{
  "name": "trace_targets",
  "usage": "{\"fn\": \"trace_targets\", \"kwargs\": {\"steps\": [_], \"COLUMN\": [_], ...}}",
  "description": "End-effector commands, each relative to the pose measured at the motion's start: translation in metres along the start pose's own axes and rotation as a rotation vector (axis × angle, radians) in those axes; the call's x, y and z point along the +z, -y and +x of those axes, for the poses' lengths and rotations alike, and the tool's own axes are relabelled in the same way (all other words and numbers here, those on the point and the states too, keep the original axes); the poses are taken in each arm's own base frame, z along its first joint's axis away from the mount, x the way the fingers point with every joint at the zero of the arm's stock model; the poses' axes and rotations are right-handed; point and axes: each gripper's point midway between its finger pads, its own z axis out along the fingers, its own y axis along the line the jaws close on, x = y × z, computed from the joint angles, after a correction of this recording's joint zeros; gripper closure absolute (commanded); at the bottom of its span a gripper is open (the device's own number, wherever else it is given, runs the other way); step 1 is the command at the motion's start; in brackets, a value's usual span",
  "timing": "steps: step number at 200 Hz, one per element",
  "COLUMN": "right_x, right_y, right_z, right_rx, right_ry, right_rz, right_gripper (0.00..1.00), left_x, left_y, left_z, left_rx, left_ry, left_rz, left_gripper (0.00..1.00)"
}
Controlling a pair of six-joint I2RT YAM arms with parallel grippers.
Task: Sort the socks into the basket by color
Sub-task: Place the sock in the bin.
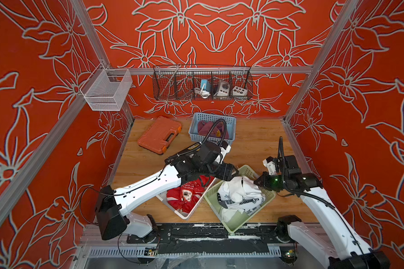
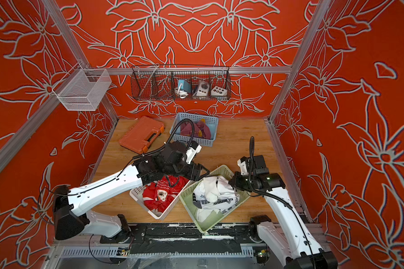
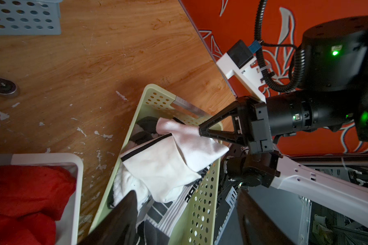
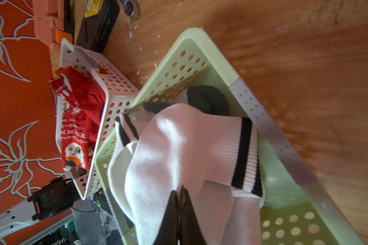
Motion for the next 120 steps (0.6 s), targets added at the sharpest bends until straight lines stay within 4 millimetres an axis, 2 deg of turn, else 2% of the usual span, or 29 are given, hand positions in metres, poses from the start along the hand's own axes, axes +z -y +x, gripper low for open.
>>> {"fn": "trace_targets", "kwargs": {"steps": [1, 25, 53, 71, 120], "right_x": [0.012, 0.013, -0.004, -0.014, -0.035], "right_y": [0.014, 0.015, 0.009, 0.006, 0.002], "right_z": [0.002, 0.006, 0.002, 0.0, -0.006], "right_rx": [-0.003, -0.001, -0.027, -0.044, -0.074], "right_ry": [-0.015, -0.035, 0.001, 0.014, 0.051], "right_rz": [0.066, 0.091, 0.107, 0.123, 0.164], "right_gripper": [1.0, 1.0, 0.59, 0.41, 0.28], "left_x": [0.013, 0.024, 0.04, 0.049, 0.075], "left_y": [-0.009, -0.014, -0.015, -0.01, -0.01], "left_z": [0.014, 0.021, 0.026, 0.026, 0.028], "left_rx": [-0.007, 0.007, 0.021, 0.044, 0.102], "left_ry": [-0.049, -0.077, -0.119, -0.129, -0.167], "left_rz": [-0.035, -0.048, -0.056, -0.053, -0.087], "left_gripper": [0.27, 0.26, 0.26, 0.26, 0.25]}}
